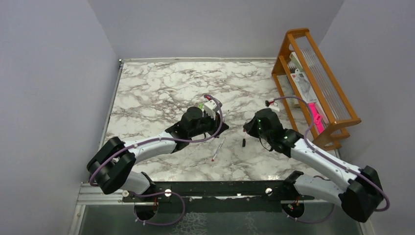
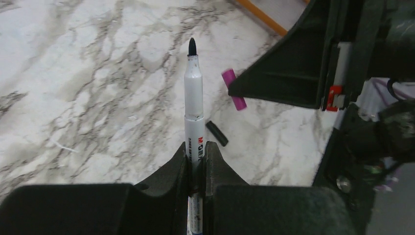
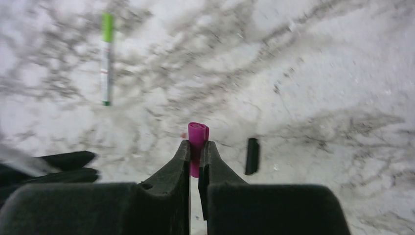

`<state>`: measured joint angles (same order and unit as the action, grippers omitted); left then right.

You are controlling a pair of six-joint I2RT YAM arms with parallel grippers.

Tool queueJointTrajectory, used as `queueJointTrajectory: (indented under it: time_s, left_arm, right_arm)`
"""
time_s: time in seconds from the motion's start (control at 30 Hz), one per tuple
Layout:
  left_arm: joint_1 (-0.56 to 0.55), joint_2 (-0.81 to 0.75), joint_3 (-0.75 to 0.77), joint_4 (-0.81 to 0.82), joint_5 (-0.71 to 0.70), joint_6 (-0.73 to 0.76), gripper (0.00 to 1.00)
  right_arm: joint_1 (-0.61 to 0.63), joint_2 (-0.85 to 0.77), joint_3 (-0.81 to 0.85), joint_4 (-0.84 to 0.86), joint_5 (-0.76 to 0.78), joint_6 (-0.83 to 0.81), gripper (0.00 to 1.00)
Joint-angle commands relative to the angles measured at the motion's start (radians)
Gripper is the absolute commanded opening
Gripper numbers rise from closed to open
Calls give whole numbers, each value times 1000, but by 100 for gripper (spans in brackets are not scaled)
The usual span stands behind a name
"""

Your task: Insert the pens into the pen caps

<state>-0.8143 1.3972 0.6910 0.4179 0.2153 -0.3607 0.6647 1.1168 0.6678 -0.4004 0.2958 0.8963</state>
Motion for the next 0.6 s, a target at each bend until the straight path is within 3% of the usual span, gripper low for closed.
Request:
queueJointTrajectory:
  time_s: [0.0,0.13,0.57]
  left_arm:
    - [1,6,-35,193,206,-152,0]
    - [1,31,-54,308,274,-258,0]
    - [-26,109,5,322,343,-356,0]
  right_arm:
    - [6,-188,-79,313,-41,-122,1]
    - [6,-301,-136,490,-66,-159,1]
    - [6,-319,-119,660,-159,-283,1]
